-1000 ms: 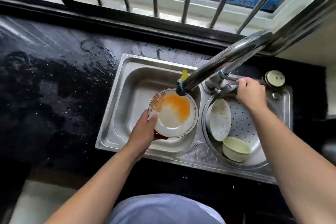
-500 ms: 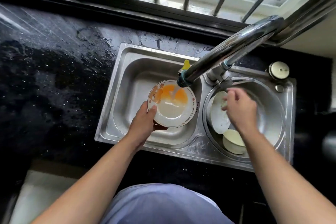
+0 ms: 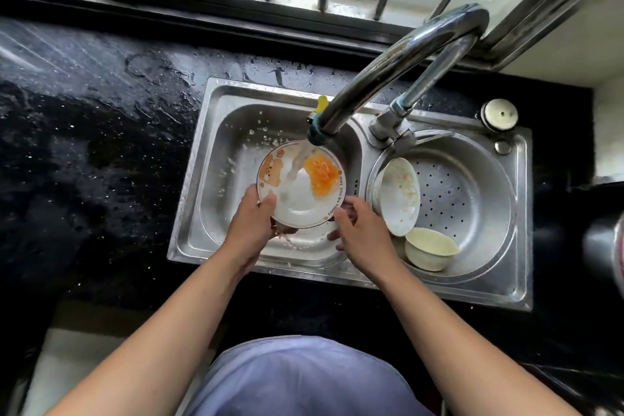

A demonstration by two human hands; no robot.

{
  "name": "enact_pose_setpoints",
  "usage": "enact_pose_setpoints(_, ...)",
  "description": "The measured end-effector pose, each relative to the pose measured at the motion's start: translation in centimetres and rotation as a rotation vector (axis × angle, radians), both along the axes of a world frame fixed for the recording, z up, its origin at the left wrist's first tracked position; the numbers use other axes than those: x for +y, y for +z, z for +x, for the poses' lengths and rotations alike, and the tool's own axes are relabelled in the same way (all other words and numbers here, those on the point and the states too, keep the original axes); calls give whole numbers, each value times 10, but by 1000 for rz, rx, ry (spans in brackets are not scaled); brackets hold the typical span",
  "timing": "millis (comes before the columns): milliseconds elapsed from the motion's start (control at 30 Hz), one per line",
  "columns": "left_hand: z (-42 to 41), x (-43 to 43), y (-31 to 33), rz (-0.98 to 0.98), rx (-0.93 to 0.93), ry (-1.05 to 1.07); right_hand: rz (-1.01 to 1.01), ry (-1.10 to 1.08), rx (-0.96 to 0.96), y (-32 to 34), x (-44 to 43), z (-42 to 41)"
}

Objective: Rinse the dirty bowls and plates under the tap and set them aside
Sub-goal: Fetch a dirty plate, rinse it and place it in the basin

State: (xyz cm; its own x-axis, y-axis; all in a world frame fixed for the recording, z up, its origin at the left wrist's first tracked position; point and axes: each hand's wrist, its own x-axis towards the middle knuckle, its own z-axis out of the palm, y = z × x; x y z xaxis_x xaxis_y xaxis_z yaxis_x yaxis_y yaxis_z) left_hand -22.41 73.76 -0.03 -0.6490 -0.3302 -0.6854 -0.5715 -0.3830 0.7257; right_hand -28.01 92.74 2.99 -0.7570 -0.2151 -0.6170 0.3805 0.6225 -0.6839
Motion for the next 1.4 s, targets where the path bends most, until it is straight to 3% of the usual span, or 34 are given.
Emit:
enact_pose_setpoints(133,1,-1,2,5,-4,10,71,19,82,3,1,-5)
enact_pose_setpoints(267,2,0,0,1,-5,-4,157,93,500,11,-4,-1)
enact_pose_setpoints(333,2,1,-1,-13,-3,-12,155,253,649,14,-14,-3)
enact_pose_setpoints(533,3,3,-7,-38,-5,5,461,801,516,11,-75,-17)
enact_pose_setpoints(633,5,1,-9,-57,11,4,290,1020,432,12,-84,-5)
enact_pose_setpoints(733,10,2,-12,-14,-3,11,166,918,267,17,-67,-7)
enact_pose_setpoints(867,14,2,-17,20,-16,43,441,732,289,10,-65,-19)
enact_pose_setpoints(1033,10,-3,-17,-9,-26,21,142,900,293,11,-88,-18)
enact_pose_setpoints(1100,10,-6,-16,-1,-29,23,147,913,277,8,-75,-11)
enact_pose_setpoints(1267,13,1,-14,13,-31,41,397,734,319,-8,-66,-7)
enact_pose_setpoints(1400,12,7,-15,14,-36,13,196,809,362,-1,-81,-6)
